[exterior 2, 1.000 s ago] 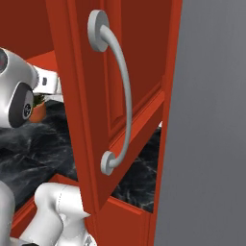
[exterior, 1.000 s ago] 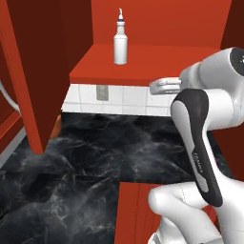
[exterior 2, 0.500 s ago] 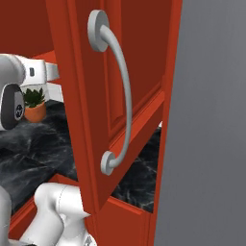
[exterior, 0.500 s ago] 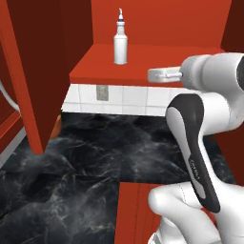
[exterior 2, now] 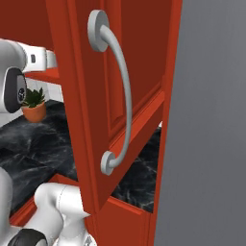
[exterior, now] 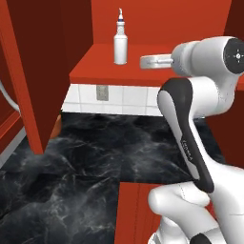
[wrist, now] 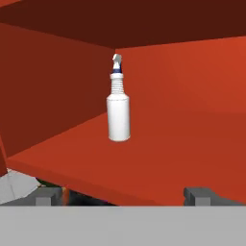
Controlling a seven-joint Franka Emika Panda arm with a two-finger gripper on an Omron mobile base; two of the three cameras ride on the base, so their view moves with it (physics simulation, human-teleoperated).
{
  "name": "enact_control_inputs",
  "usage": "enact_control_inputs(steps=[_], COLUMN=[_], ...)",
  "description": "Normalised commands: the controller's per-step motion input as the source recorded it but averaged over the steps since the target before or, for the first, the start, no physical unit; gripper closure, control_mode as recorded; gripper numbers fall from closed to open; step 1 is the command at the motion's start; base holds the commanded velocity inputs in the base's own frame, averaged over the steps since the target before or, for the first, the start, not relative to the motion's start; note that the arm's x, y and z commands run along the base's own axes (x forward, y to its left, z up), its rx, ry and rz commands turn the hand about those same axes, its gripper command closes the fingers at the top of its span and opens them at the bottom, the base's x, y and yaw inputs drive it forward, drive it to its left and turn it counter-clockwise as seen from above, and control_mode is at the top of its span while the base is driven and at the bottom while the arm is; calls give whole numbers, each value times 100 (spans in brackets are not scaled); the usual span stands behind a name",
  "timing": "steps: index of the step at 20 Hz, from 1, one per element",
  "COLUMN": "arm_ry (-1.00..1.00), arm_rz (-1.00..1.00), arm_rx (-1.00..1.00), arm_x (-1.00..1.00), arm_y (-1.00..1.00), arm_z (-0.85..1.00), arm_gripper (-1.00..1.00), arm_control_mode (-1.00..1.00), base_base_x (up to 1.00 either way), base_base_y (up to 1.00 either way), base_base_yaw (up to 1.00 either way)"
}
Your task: Move the cutting board and knife to the sink. Then move spray from the cabinet to the counter.
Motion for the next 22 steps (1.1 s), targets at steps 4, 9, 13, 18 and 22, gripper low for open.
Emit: enact_control_inputs(steps=[4,9,13,18,22], arm_ry=[4,5,4,0,0], arm_rz=[0,0,0,0,0], arm_rx=[0,0,0,0,0], arm_x=[36,45,44,42,39], arm_y=[12,11,8,4,12], arm_z=[35,26,9,2,-2], arm_gripper=[-100,-100,-100,-100,-100], arm_control_mode=[-100,-100,-100,-100,-100], base_base_x=[0,0,0,0,0], base_base_y=[0,0,0,0,0], base_base_yaw=[0,0,0,0,0])
